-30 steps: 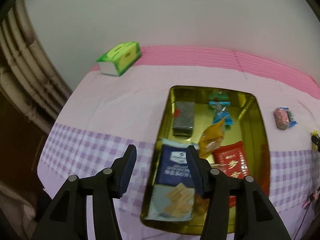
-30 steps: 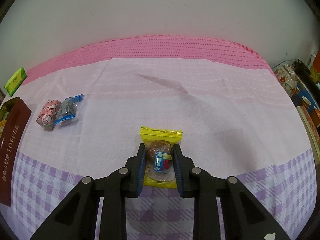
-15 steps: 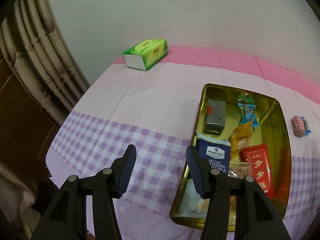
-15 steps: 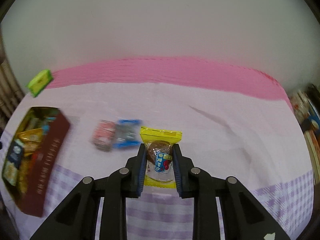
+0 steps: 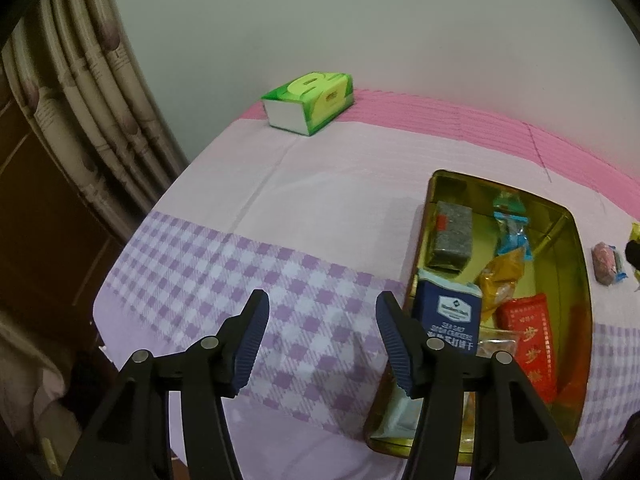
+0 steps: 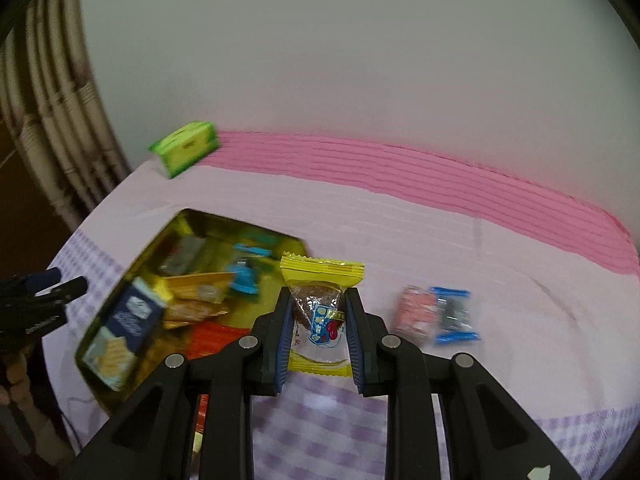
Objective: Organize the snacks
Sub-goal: 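Carry the yellow candy packet over the tin and open the right gripper, then move the right gripper to the blue-ended clear candy and grasp it, then grasp the pink patterned candy block with the left gripper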
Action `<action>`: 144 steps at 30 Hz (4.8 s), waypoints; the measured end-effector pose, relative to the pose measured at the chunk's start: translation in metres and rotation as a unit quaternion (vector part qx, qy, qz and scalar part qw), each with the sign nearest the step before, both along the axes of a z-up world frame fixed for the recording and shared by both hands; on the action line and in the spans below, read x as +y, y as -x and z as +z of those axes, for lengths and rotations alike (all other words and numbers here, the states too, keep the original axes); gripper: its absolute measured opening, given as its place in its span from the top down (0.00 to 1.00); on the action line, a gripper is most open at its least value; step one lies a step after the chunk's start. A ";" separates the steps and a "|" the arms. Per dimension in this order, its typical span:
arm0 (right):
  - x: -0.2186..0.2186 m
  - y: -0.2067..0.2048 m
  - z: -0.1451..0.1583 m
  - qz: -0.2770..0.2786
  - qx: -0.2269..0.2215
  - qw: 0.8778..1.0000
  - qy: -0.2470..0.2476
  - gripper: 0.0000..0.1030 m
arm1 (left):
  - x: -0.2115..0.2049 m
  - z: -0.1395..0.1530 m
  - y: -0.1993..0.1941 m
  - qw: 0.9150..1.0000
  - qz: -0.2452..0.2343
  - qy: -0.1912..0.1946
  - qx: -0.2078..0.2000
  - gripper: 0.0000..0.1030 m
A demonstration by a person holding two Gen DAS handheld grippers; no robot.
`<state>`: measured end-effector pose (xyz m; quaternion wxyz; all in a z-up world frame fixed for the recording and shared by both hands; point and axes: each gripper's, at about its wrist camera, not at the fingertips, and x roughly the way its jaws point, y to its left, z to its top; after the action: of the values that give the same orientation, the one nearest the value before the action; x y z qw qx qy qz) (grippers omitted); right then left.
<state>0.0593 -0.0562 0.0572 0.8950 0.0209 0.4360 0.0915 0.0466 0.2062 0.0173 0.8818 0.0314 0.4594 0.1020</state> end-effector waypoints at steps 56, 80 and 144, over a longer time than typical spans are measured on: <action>0.016 -0.017 -0.011 0.017 0.024 0.999 -0.012 0.64 | 0.026 -0.004 -0.001 0.998 0.063 0.014 0.015 0.42; -0.115 -0.051 -0.085 -0.084 0.095 0.992 0.021 0.62 | 0.032 0.000 0.001 0.998 0.062 0.001 -0.013 0.37; -0.219 0.044 -0.104 -0.181 0.037 0.982 0.023 0.71 | -0.328 -0.073 -0.092 0.959 -0.253 0.061 0.112 0.67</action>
<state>0.0150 -0.2751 -0.0465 0.8801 0.0825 0.4601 -0.0831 0.1383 -0.1214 -0.0558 0.8219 0.1040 0.5377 -0.1565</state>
